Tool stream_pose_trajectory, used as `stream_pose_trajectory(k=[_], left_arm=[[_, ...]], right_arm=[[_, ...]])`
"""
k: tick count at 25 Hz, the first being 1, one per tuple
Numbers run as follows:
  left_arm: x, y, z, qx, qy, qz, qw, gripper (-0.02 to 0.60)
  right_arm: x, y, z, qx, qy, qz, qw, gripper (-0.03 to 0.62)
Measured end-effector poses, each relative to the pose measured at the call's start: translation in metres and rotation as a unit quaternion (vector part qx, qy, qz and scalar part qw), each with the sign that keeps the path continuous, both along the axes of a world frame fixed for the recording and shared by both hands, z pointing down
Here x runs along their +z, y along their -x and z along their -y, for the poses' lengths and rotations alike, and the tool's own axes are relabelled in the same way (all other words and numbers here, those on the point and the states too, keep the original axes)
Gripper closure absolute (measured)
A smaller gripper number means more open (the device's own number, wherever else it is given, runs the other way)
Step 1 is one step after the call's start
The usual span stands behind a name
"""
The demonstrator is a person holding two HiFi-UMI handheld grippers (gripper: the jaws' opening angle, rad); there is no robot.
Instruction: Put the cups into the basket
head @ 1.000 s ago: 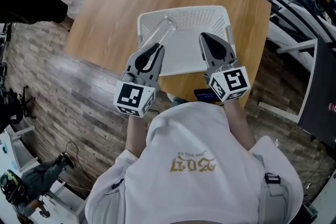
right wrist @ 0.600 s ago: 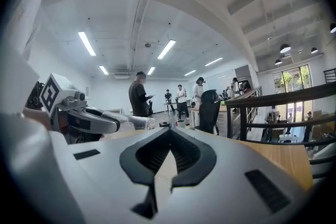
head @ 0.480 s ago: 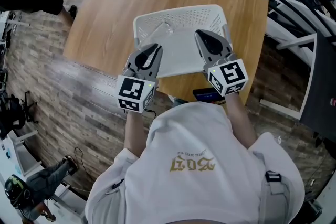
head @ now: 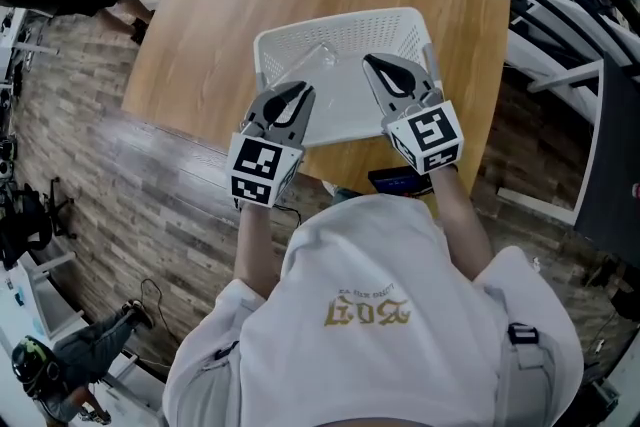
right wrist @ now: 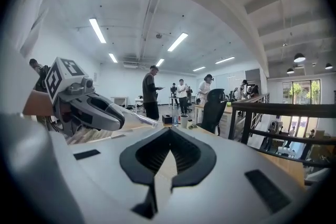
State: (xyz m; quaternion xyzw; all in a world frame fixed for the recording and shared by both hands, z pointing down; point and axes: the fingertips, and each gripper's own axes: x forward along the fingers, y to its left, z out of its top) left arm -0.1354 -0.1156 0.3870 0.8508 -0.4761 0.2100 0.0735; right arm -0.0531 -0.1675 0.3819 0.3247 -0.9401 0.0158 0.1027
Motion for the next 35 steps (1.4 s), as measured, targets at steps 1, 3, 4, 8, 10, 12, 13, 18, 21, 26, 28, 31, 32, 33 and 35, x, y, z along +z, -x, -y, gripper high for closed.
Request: stream_pose_trajectory(k=[1, 3, 4, 8, 10, 12, 13, 18, 21, 26, 28, 31, 32, 33, 35], left_arm=[[0.001, 0.000, 0.000, 0.001, 0.003, 0.003, 1.0000, 0.540], [0.005, 0.000, 0.001, 0.004, 0.010, 0.010, 0.9999, 0.540], [0.007, 0.000, 0.001, 0.006, 0.013, 0.014, 0.9998, 0.540], [0.015, -0.003, 0.003, 0.019, 0.023, 0.034, 0.9990, 0.540], [0.017, -0.006, 0.004, 0.025, 0.030, 0.040, 0.9984, 0.540], [0.020, -0.008, 0.007, 0.026, 0.038, 0.047, 0.9978, 0.540], [0.023, -0.007, 0.008, 0.025, 0.043, 0.052, 0.9974, 0.540], [0.033, -0.006, 0.015, 0.030, 0.060, 0.084, 0.9942, 0.540], [0.037, -0.007, 0.018, 0.035, 0.069, 0.088, 0.9931, 0.540], [0.045, -0.008, 0.020, 0.040, 0.082, 0.096, 0.9912, 0.540], [0.047, -0.007, 0.021, 0.040, 0.085, 0.100, 0.9905, 0.538], [0.051, -0.007, 0.022, 0.042, 0.091, 0.108, 0.9890, 0.540], [0.052, -0.007, 0.023, 0.043, 0.092, 0.110, 0.9888, 0.538], [0.053, -0.007, 0.023, 0.043, 0.094, 0.111, 0.9885, 0.538], [0.056, -0.006, 0.024, 0.044, 0.097, 0.117, 0.9874, 0.538]], right_arm=[[0.001, 0.000, 0.000, -0.001, -0.001, -0.004, 1.000, 0.583], [0.003, 0.000, 0.000, -0.003, -0.002, -0.010, 1.000, 0.583], [0.005, 0.000, 0.000, -0.004, -0.002, -0.013, 1.000, 0.583], [0.009, 0.003, 0.000, -0.010, -0.003, -0.022, 1.000, 0.583], [0.011, 0.004, 0.000, -0.015, -0.007, -0.036, 0.999, 0.583], [0.016, 0.007, 0.000, -0.022, -0.012, -0.057, 0.998, 0.583], [0.018, 0.008, 0.000, -0.026, -0.015, -0.067, 0.997, 0.583], [0.025, 0.011, 0.007, -0.031, -0.018, -0.083, 0.996, 0.583], [0.026, 0.010, 0.011, -0.032, -0.016, -0.082, 0.996, 0.583], [0.029, 0.006, 0.021, -0.026, -0.014, -0.083, 0.996, 0.583], [0.029, 0.005, 0.025, -0.025, -0.015, -0.085, 0.996, 0.583], [0.028, 0.004, 0.029, -0.024, -0.012, -0.084, 0.996, 0.583], [0.028, 0.004, 0.031, -0.024, -0.012, -0.083, 0.996, 0.583], [0.028, 0.005, 0.032, -0.024, -0.012, -0.083, 0.996, 0.583], [0.029, 0.005, 0.034, -0.025, -0.012, -0.085, 0.996, 0.583]])
